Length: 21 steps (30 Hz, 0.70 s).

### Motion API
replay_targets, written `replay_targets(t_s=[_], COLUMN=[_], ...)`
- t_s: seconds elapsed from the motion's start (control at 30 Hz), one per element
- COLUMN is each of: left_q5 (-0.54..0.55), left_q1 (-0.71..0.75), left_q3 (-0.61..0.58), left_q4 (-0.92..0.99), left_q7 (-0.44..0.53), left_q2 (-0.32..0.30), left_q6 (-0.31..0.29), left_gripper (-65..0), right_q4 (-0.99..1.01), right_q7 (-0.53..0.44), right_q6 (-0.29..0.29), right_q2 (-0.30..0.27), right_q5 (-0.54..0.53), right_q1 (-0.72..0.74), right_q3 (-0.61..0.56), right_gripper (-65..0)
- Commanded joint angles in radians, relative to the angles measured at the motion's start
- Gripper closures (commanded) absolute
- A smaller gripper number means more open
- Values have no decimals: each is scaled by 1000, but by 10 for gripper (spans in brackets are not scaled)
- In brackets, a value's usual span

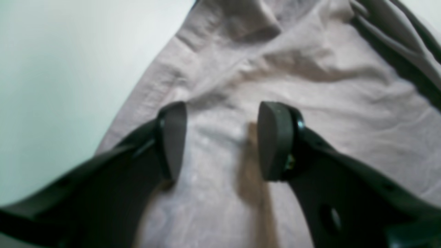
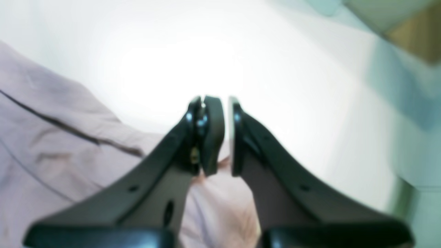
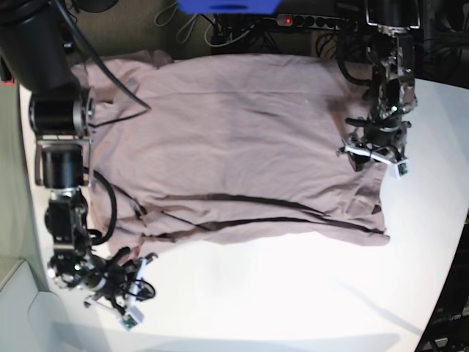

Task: Layout the t-shirt on the table in an organized manner, then fold the t-shirt properly
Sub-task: 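Grasp the bunched hem with the right gripper and pull it outward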

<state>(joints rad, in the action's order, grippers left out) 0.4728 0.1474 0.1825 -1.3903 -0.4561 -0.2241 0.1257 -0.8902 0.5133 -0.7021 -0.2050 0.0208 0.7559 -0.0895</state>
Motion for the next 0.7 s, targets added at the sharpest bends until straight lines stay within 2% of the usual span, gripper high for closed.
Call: replay_targets(t_s=[0.0,0.17,0.33,0.43,0.67], left_q5=[4,4,4,4,10], left_q1=[45,59,71,71,79], left_q3=[-1,-1,-1,-1,-1], left_q4=[16,-24,-34,-56,-225], left_q7=[-117,-117,-117,-117,-126], left_q2=[-2,-2,-2,-2,-2], left_q6=[33,33,33,33,33], left_gripper=[-332,-332,-332,-332,-332], right_q4=[19,104,19,-62,-426], right_q7=[-63,-87,5,63,247], right_q6=[4,4,4,4,4], right_q2=[6,26,35,35,-1], right_q5=[-20,-20,-20,-20,-20], right_q1=[75,132,47,-25,-253], right_q3=[-8,-6,-8,-5,0], right_gripper=[-55,-55,-55,-55,-56])
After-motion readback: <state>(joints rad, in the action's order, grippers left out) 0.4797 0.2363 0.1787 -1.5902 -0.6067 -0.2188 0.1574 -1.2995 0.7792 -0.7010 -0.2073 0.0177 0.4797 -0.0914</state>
